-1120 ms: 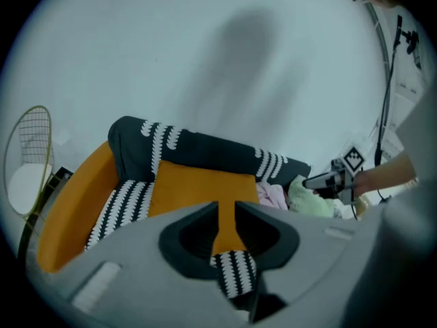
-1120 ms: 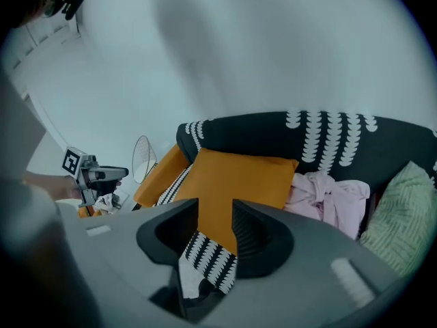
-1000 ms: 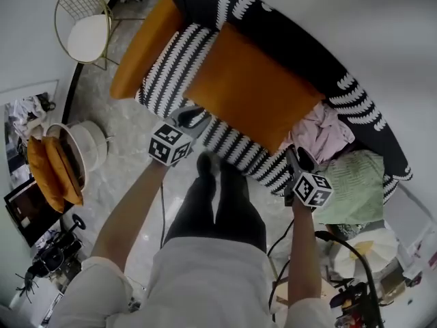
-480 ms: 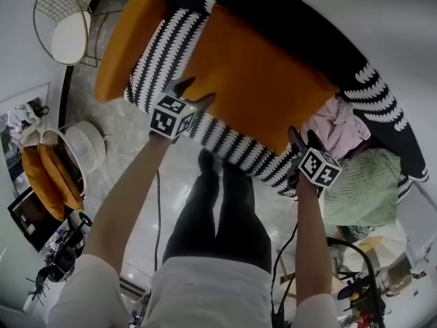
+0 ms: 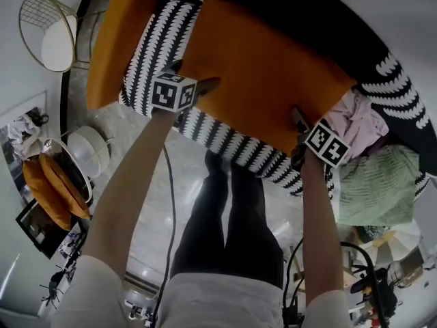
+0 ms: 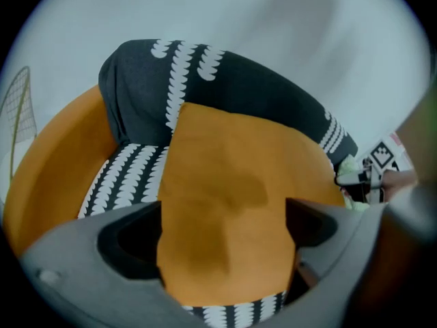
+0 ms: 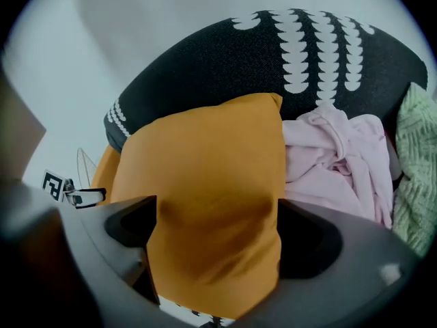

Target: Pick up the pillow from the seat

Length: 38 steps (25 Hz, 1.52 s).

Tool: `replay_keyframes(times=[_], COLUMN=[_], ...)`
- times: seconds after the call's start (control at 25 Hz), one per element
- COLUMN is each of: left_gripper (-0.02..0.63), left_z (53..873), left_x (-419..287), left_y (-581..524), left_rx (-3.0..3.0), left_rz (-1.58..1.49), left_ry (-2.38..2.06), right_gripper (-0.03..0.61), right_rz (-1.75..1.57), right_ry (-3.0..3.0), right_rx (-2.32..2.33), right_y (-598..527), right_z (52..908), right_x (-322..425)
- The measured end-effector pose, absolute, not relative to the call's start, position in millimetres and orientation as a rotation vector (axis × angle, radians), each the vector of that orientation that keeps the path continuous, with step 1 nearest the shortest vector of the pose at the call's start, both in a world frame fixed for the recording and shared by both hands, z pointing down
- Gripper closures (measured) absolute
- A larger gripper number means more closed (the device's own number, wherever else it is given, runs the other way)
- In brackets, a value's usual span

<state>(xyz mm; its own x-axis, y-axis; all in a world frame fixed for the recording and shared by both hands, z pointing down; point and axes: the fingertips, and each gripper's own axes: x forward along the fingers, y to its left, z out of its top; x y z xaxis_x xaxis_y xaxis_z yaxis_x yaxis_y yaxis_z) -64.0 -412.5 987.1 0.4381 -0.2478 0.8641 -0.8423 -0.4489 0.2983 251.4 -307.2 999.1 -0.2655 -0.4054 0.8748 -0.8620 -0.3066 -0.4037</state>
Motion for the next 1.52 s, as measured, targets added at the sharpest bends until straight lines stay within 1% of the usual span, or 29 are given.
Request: replay_keyframes(times=[0.16,0.32,0.48,0.52,0.6,0.72,0.84,0.92,1.0,1.08,1.16,1.24,1.52], left_gripper=[0.025,0.025,0.03,0.047,0.112,0.21,0.299,0.385,0.454,0.506,0.54,0.561,0.572], left_z=[1015,1045,1068,1072,1075,1071,1064,1055,1043,1032,1021,1011,968], left_x=[-71,-63,-56,-53,-45,-40,-44,-43,-42,-39,-34,-31,-28], left_y=[-419,-420,-417,-416,-414,-419,-420,-419,-418,-416,-413,-409,-375], left_rx=[1.905,1.88,1.863,1.863,1.873,1.915,1.94,1.954,1.974,1.988,2.006,2.024,2.052], left_rz=[1.025,1.089,1.12,1.122,1.121,1.119,1.131,1.131,1.122,1.104,1.087,1.072,0.992], left_ry=[-0.893,-0.849,-0.85,-0.847,-0.838,-0.832,-0.823,-0.813,-0.806,-0.795,-0.784,-0.78,-0.771], right_gripper=[0.009,0.008,0.042,0.06,0.114,0.214,0.288,0.341,0.381,0.413,0.442,0.457,0.477], right_rz=[1.615,1.583,1.57,1.572,1.575,1.566,1.555,1.549,1.55,1.552,1.552,1.553,1.53], right_ry=[-1.568,-1.548,-1.538,-1.545,-1.568,-1.616,-1.665,-1.697,-1.717,-1.735,-1.757,-1.773,-1.823], right_rx=[1.579,1.578,1.569,1.556,1.518,1.458,1.419,1.406,1.402,1.398,1.397,1.402,1.408], right_y=[-314,-319,-319,-319,-321,-332,-336,-337,-337,-336,-333,-330,-311], right_z=[1016,1034,1056,1061,1066,1063,1059,1053,1045,1036,1026,1018,977], right_x=[238,242,244,245,244,235,221,217,215,215,217,217,225])
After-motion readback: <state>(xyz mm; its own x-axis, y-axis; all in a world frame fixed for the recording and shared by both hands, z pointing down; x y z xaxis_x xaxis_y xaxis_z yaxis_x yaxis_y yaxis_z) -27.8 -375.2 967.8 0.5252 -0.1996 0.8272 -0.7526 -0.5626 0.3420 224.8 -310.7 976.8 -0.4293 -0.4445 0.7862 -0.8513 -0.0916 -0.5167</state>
